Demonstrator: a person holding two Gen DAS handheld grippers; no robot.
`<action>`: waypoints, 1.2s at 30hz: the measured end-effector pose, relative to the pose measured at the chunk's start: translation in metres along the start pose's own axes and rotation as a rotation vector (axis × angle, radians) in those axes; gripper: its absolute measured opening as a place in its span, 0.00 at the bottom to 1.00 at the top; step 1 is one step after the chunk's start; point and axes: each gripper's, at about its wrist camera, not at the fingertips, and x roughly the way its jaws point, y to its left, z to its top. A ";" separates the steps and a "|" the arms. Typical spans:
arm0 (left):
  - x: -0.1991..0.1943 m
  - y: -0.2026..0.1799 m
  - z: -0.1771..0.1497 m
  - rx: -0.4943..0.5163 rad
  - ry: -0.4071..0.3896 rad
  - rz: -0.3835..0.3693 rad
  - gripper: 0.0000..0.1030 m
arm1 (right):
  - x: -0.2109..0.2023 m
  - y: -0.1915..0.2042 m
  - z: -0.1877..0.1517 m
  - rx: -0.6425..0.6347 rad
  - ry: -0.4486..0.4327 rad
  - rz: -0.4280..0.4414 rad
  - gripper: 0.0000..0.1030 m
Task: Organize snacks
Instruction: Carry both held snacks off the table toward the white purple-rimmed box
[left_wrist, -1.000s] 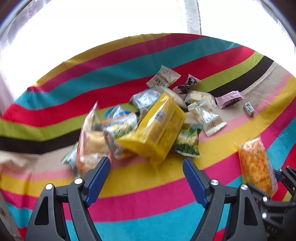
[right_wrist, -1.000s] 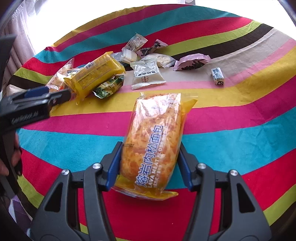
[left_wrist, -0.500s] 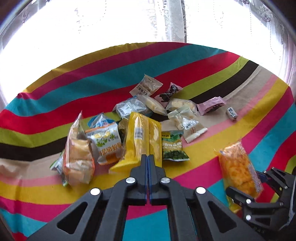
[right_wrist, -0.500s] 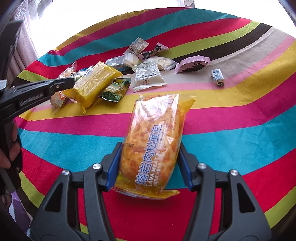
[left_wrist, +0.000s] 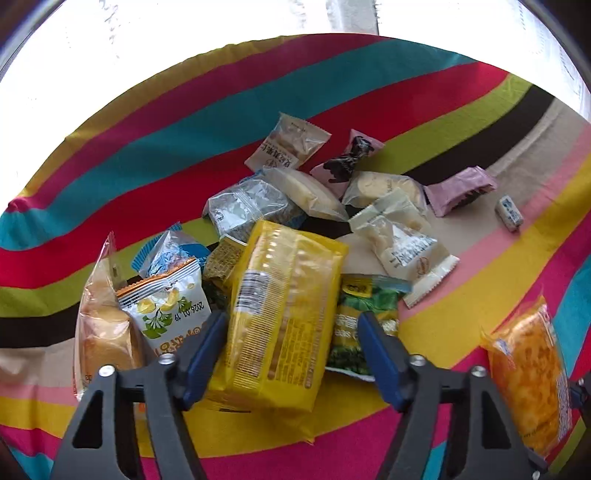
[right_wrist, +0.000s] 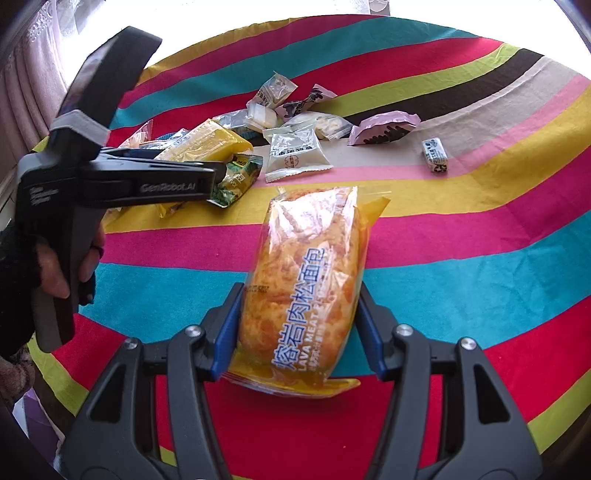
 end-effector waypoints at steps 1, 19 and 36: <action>0.000 0.005 0.000 -0.022 -0.003 -0.011 0.51 | 0.000 0.000 0.000 0.001 0.000 0.001 0.60; -0.139 0.047 -0.169 -0.273 -0.035 -0.167 0.47 | -0.005 -0.003 -0.002 0.033 -0.013 0.026 0.56; -0.194 0.075 -0.218 -0.341 -0.043 -0.142 0.47 | -0.069 0.073 -0.050 -0.080 0.011 0.156 0.55</action>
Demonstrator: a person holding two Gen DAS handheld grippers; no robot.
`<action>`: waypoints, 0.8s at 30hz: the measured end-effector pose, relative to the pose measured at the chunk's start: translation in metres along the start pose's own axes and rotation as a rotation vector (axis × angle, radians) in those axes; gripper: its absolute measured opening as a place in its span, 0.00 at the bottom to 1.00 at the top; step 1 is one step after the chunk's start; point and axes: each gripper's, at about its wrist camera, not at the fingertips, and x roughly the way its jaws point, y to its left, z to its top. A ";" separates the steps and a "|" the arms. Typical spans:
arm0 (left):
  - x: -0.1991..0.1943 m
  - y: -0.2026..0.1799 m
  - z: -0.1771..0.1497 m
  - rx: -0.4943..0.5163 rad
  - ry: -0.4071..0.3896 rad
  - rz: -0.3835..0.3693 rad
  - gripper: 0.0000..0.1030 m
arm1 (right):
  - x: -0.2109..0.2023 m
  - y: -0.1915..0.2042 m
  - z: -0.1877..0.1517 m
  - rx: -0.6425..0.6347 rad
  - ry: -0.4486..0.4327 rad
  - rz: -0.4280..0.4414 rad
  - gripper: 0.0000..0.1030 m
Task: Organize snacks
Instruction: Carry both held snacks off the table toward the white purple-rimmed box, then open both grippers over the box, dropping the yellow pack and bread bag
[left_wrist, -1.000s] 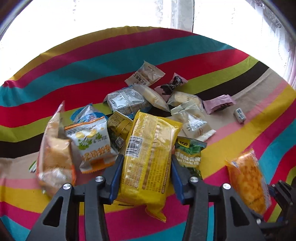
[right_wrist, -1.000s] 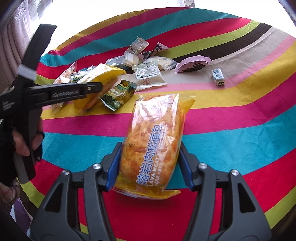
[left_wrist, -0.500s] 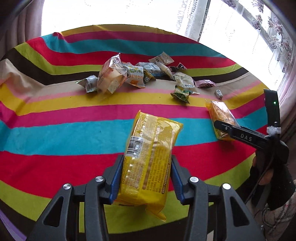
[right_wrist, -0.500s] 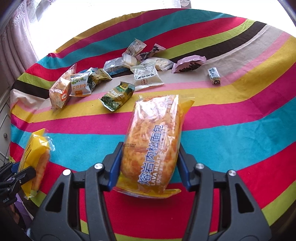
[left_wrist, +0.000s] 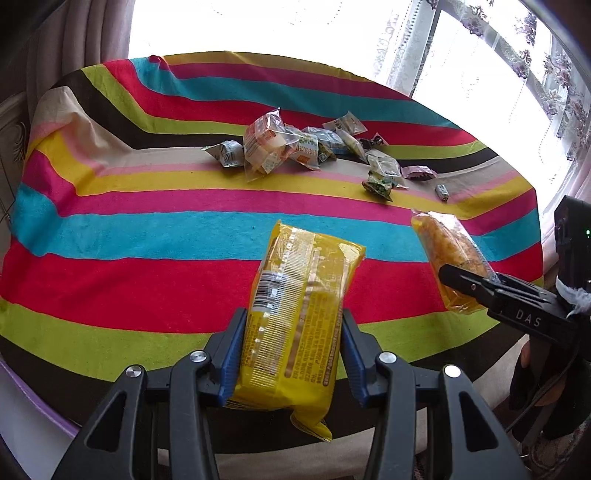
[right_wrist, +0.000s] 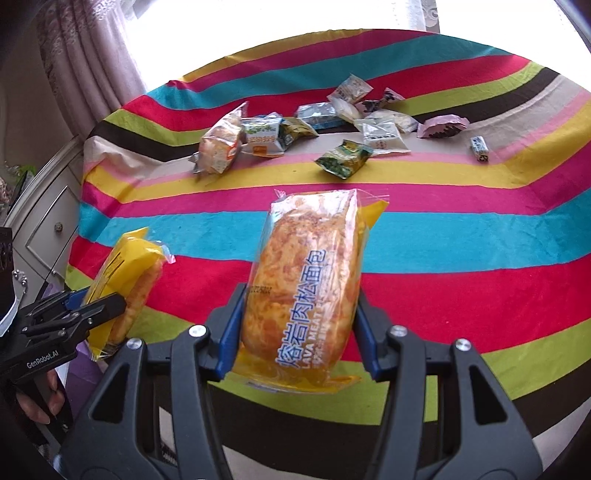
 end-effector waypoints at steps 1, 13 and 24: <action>-0.004 0.001 0.000 0.002 -0.006 0.001 0.47 | 0.000 0.007 -0.001 -0.011 0.005 0.007 0.55; -0.088 0.046 -0.020 -0.054 -0.119 0.036 0.47 | -0.024 0.131 -0.016 -0.303 0.011 0.173 0.55; -0.159 0.132 -0.079 -0.237 -0.166 0.187 0.47 | -0.027 0.237 -0.043 -0.571 0.072 0.350 0.55</action>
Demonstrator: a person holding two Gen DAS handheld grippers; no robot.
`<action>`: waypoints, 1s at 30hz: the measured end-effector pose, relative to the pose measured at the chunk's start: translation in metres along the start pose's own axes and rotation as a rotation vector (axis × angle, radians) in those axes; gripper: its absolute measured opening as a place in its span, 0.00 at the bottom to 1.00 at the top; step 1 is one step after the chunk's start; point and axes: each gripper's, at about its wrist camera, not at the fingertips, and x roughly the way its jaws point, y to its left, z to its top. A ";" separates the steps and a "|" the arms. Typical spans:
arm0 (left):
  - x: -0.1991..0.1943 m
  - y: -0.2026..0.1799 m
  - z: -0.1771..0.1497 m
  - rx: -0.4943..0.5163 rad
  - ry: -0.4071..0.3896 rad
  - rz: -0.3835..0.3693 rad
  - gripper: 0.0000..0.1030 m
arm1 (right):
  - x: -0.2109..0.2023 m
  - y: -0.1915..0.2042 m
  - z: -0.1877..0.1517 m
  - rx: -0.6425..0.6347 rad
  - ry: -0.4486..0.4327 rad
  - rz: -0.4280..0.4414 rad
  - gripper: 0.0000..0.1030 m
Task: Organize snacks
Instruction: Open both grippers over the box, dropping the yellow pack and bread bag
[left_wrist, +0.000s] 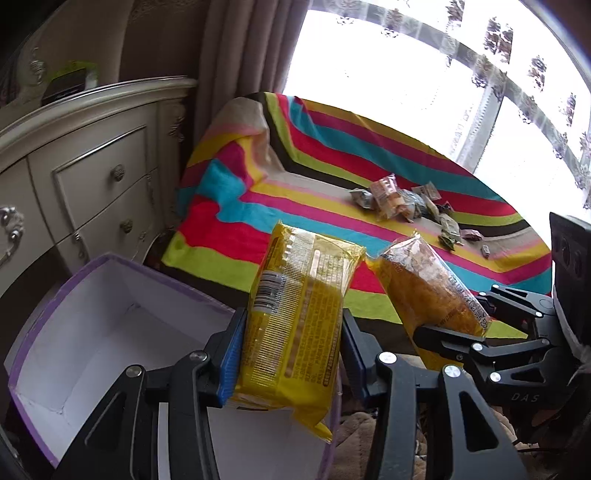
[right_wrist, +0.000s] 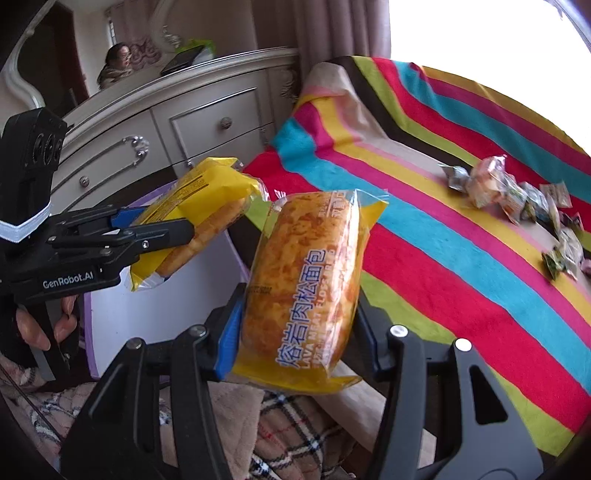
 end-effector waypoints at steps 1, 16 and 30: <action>-0.003 0.007 -0.003 -0.013 -0.001 0.016 0.47 | 0.005 0.009 0.003 -0.024 0.010 0.020 0.55; -0.014 0.101 -0.041 -0.302 0.027 0.296 0.48 | 0.055 0.118 0.006 -0.311 0.117 0.243 0.56; 0.003 0.013 0.010 -0.081 -0.081 0.121 0.84 | -0.001 -0.068 0.003 0.268 -0.095 -0.040 0.69</action>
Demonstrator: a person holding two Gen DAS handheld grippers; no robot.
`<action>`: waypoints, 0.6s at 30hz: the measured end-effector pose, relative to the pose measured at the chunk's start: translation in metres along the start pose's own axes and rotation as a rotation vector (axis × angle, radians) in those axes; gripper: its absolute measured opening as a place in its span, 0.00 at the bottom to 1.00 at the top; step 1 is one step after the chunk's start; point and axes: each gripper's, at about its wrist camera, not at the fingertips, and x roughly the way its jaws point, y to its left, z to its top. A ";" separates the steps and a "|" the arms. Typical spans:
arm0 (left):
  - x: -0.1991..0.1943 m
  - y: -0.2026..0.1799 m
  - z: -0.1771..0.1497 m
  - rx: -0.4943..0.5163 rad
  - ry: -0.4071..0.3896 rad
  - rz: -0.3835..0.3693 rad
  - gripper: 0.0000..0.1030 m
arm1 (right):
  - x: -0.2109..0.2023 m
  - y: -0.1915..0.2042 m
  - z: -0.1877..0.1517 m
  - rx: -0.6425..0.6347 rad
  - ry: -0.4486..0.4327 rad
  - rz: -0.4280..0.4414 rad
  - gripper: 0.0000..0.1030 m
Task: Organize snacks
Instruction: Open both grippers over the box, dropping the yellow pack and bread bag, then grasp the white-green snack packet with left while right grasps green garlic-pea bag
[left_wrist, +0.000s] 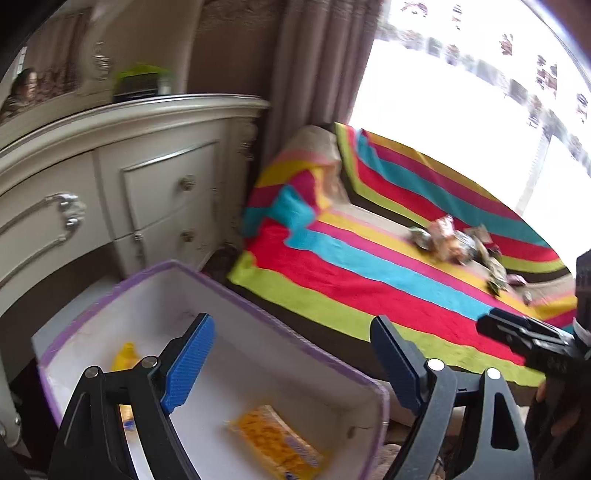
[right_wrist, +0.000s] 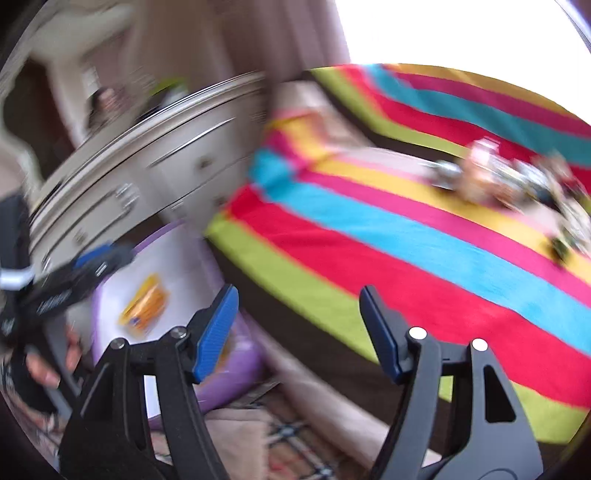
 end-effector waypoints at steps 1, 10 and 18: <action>0.011 -0.014 0.003 0.023 0.037 -0.055 0.84 | -0.006 -0.023 -0.001 0.063 -0.009 -0.056 0.69; 0.137 -0.106 0.050 0.063 0.198 -0.157 0.84 | -0.013 -0.222 0.004 0.466 -0.042 -0.394 0.69; 0.236 -0.139 0.075 0.002 0.248 -0.099 0.84 | 0.037 -0.281 0.043 0.552 -0.023 -0.406 0.70</action>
